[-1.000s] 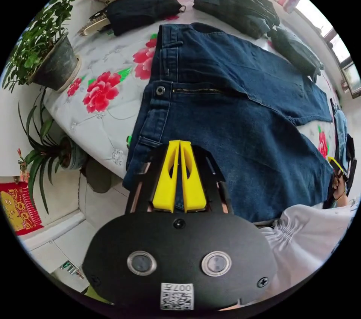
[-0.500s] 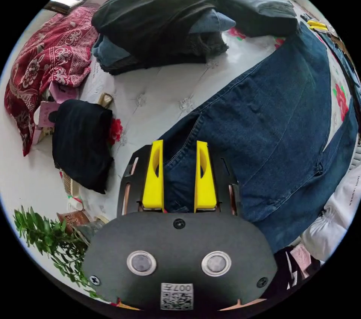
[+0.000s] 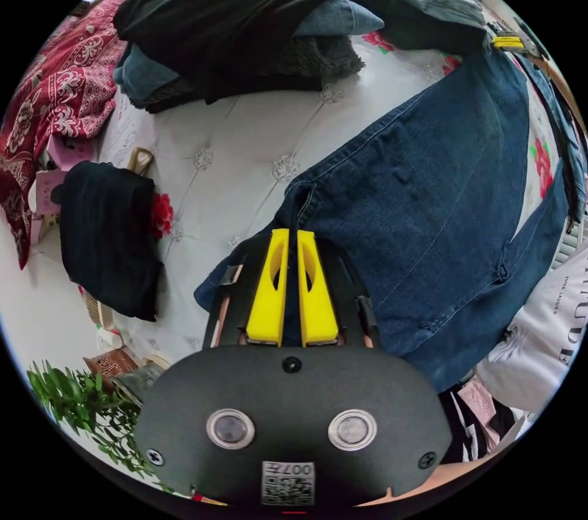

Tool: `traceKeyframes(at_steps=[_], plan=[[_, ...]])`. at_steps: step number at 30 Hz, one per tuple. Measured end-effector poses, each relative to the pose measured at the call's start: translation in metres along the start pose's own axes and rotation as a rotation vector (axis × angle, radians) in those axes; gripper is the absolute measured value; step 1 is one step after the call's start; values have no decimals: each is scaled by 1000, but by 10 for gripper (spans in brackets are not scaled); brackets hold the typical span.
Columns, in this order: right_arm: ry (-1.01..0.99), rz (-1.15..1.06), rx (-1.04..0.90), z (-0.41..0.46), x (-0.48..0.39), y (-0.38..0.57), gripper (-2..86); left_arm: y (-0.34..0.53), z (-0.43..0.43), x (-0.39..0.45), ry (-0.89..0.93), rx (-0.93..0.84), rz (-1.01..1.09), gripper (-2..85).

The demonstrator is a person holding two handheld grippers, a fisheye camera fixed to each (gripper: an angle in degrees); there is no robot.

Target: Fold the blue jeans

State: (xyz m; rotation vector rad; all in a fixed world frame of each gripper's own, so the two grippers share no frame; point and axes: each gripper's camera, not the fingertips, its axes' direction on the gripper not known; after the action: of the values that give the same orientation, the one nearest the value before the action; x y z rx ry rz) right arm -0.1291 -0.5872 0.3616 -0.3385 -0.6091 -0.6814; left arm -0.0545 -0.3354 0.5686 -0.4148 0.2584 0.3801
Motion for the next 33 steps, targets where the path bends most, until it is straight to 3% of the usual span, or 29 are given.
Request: traceKeyframes(at_steps=[7, 12, 14, 17, 19, 22, 26, 31, 33], plan=[[175, 175, 362, -189, -65, 173, 1, 106, -112, 39, -92, 307, -63, -3], [254, 287, 481, -278, -162, 320, 2, 221, -162, 100, -109, 461, -123, -3], [248, 312, 437, -281, -202, 362, 2, 256, -158, 131, -110, 437, -130, -3], [62, 469, 306, -232, -253, 421, 2, 293, -109, 176, -43, 310, -206, -4], [-137, 580, 154, -155, -290, 455, 2, 307, -42, 206, 18, 134, -277, -7], [-262, 657, -24, -99, -315, 484, 3, 314, 18, 229, 39, -42, -287, -8], [-255, 710, 79, -127, -301, 520, 15, 307, 22, 223, 72, -48, -332, -9], [-293, 956, 402, -171, -258, 597, 89, 288, 28, 239, -17, -118, -235, -9], [-333, 980, 447, -168, -250, 605, 111, 287, 30, 240, -21, -118, -258, -9]])
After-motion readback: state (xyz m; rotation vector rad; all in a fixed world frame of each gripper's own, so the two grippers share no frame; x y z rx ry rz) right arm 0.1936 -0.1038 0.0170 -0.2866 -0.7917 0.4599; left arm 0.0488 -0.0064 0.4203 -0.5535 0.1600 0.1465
